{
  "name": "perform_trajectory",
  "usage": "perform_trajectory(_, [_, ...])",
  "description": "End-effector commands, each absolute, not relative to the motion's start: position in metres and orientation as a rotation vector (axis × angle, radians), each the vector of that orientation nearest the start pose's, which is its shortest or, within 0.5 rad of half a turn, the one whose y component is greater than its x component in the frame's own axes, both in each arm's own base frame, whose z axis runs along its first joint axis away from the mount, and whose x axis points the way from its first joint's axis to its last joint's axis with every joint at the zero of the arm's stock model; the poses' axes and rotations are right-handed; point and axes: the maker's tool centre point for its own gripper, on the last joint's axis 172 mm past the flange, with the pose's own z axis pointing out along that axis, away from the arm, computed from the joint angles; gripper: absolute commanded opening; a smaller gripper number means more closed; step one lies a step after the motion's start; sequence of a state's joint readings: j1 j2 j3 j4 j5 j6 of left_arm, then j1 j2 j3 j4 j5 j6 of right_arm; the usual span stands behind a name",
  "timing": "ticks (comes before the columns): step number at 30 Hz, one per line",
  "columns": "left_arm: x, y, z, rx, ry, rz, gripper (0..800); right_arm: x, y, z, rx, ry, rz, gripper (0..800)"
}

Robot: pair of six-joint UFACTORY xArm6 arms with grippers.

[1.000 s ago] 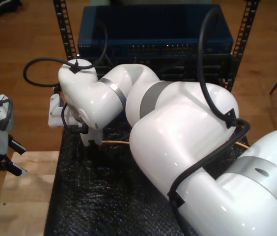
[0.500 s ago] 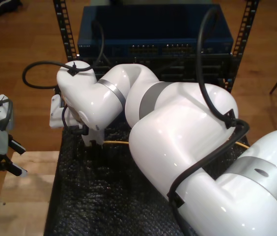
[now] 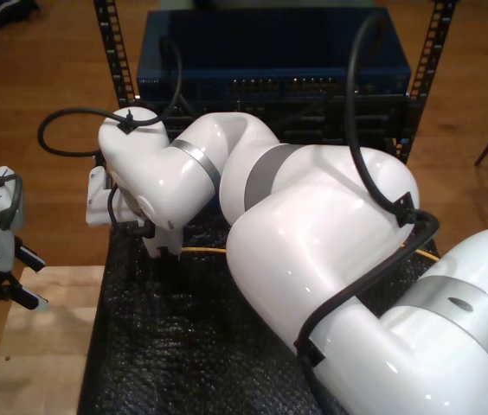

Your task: Grab the cable and plug it in

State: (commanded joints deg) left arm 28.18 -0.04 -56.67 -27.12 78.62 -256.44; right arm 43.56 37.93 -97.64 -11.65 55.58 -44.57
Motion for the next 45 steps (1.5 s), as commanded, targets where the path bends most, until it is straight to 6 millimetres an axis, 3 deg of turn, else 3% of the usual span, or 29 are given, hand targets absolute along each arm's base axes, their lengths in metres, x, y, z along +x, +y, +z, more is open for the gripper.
perform_trajectory(7, [0.377, 0.073, 0.173, 2.196, -1.392, 0.332, 800, 0.495, 0.421, 0.099, 2.024, 2.171, 0.112, 4])
perform_trajectory(12, [0.376, 0.073, 0.173, 2.194, -1.389, 0.33, 800, 0.499, 0.418, 0.127, 2.034, 2.159, 0.153, 4])
perform_trajectory(25, [0.366, 0.063, 0.177, 2.144, -1.375, 0.313, 800, 0.482, 0.337, 0.187, 2.13, 2.075, 0.046, 4])
perform_trajectory(32, [0.36, 0.057, 0.179, 2.117, -1.375, 0.303, 800, 0.456, 0.326, 0.212, 2.194, 2.19, 0.091, 3])
perform_trajectory(37, [0.357, 0.048, 0.184, 2.083, -1.364, 0.313, 800, 0.438, 0.308, 0.23, 2.3, 2.227, 0.147, 3])
perform_trajectory(45, [0.362, 0.009, 0.203, 1.944, -1.401, 0.419, 800, 0.417, 0.273, 0.253, 2.32, 2.207, 0.196, 3])
